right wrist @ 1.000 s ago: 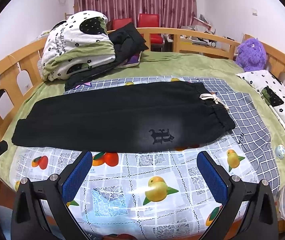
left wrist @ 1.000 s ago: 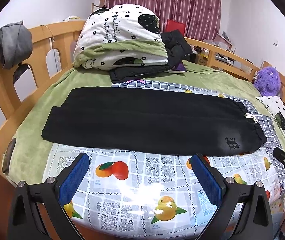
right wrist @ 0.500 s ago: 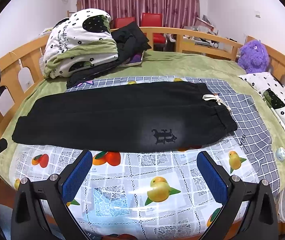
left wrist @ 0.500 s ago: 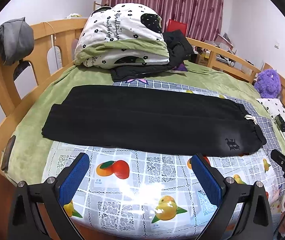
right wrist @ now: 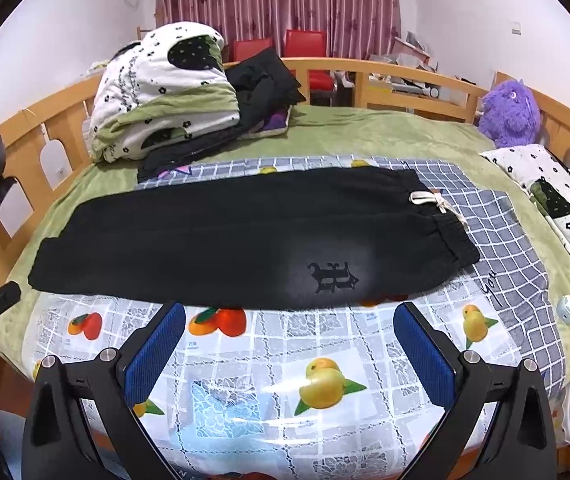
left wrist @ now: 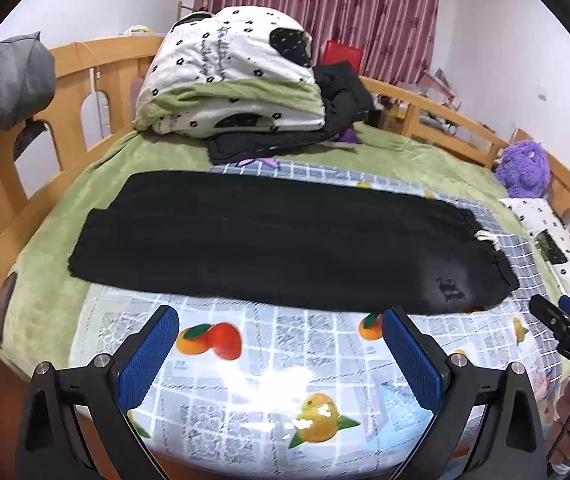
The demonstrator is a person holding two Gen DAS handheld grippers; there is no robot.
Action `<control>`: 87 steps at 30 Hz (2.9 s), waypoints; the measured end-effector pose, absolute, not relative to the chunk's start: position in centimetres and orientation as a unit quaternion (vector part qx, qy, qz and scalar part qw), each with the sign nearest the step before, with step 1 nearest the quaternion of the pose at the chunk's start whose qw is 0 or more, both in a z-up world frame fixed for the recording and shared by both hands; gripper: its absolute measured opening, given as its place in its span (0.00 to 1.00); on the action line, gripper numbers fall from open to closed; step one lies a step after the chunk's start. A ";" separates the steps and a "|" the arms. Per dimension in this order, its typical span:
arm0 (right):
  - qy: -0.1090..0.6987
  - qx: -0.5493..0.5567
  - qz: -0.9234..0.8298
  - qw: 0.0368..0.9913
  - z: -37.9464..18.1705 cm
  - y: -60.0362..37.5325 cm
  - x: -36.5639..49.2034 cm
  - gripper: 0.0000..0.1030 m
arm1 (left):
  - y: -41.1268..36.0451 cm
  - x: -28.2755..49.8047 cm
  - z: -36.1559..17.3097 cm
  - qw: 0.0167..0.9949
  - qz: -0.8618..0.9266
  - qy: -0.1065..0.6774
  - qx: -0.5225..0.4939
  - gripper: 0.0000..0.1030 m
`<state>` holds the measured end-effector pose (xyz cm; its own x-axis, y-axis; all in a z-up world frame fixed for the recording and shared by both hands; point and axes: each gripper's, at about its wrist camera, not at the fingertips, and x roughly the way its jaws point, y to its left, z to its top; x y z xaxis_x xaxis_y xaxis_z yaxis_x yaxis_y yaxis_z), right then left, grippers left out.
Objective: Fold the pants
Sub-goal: 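Lower both tools to the pants edge and grasp the side seam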
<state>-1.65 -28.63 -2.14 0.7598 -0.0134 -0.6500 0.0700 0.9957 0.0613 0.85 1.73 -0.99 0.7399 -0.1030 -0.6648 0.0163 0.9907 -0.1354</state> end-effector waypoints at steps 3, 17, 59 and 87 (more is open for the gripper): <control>0.325 0.044 -0.015 0.945 -1.6 -28.4 -1.8 0.99 | 1.3 1.1 -0.4 0.936 -0.042 0.344 -0.058 0.99; 0.293 0.008 -0.018 0.956 0.7 -29.7 3.7 0.99 | 4.7 6.2 -0.7 0.939 0.010 0.342 -0.029 1.00; 0.452 0.200 -0.020 0.869 -19.3 -42.0 9.7 0.66 | 17.2 13.4 -18.3 0.859 -0.004 0.456 -0.232 0.83; 0.346 0.224 0.038 0.910 -10.3 -43.7 19.1 0.13 | 19.6 21.1 -9.5 0.914 0.033 0.336 -0.223 0.09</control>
<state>19.05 -43.74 -10.29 0.7578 0.2244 -0.6127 0.0849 0.8971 0.4336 21.14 19.56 -9.53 0.7720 -0.0900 -0.6292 -0.2100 0.8983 -0.3860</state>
